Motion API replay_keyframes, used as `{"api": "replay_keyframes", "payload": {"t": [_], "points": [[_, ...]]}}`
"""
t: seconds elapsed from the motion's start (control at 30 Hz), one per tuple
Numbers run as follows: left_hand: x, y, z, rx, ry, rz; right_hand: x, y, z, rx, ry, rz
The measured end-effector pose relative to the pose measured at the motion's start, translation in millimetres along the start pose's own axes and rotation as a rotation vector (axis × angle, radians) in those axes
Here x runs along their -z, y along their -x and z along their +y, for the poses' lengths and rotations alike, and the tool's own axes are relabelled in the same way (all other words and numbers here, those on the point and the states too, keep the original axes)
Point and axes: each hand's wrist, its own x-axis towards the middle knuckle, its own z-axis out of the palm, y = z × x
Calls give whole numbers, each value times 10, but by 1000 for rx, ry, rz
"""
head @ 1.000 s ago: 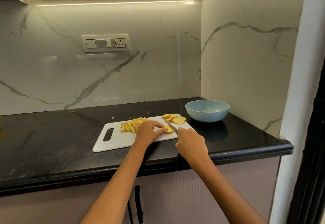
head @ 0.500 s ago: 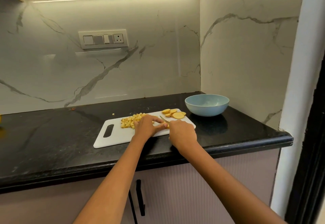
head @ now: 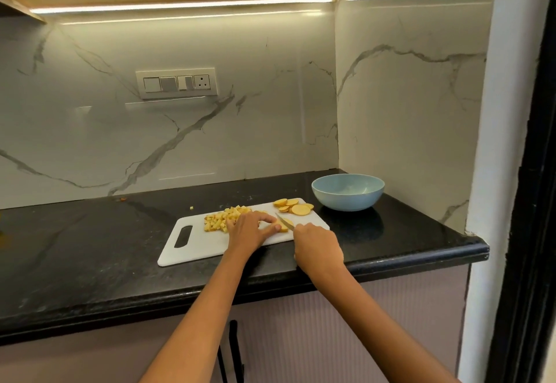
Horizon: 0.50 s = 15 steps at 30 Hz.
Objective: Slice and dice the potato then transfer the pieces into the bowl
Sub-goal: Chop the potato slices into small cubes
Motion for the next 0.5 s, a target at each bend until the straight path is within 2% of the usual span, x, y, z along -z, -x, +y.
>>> {"api": "replay_keyframes", "payload": {"t": [0.1, 0.23, 0.5], "points": [[1, -11, -12, 15, 49, 19, -23, 2, 80, -64, -120, 5], [19, -7, -17, 21, 108, 124, -34, -51, 90, -56, -150, -31], [5, -11, -18, -40, 74, 76, -36, -101, 45, -32, -126, -38]]}}
